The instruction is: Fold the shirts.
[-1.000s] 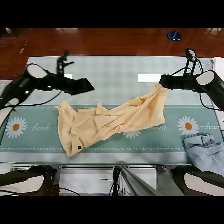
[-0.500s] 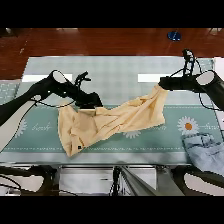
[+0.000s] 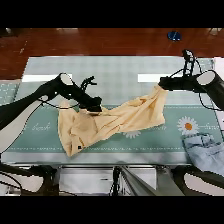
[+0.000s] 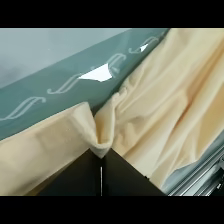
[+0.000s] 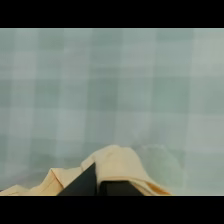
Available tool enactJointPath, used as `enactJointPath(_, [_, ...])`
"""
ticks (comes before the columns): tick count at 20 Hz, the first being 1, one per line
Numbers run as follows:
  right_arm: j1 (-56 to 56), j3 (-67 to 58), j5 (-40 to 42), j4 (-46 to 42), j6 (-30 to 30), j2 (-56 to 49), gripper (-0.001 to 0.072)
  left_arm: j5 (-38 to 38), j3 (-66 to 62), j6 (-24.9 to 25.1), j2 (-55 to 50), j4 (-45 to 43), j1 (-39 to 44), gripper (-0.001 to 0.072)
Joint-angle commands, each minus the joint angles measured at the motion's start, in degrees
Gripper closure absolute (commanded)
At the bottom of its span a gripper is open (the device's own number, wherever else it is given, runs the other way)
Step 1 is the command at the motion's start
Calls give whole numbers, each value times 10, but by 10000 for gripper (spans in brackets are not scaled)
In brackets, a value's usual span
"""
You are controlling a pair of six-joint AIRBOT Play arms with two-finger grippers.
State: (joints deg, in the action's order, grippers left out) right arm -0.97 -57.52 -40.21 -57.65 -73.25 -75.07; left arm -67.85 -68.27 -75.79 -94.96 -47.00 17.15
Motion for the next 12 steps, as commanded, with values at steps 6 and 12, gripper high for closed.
enactJointPath(6, [0, 0, 5, -94, 1, 98, 690, -23, -148, 5, 210, -40, -65, 681])
enactJointPath(12, [0, 0, 3, -93, -34, 176, 690, -24, -216, -20, 365, -40, -90, 681])
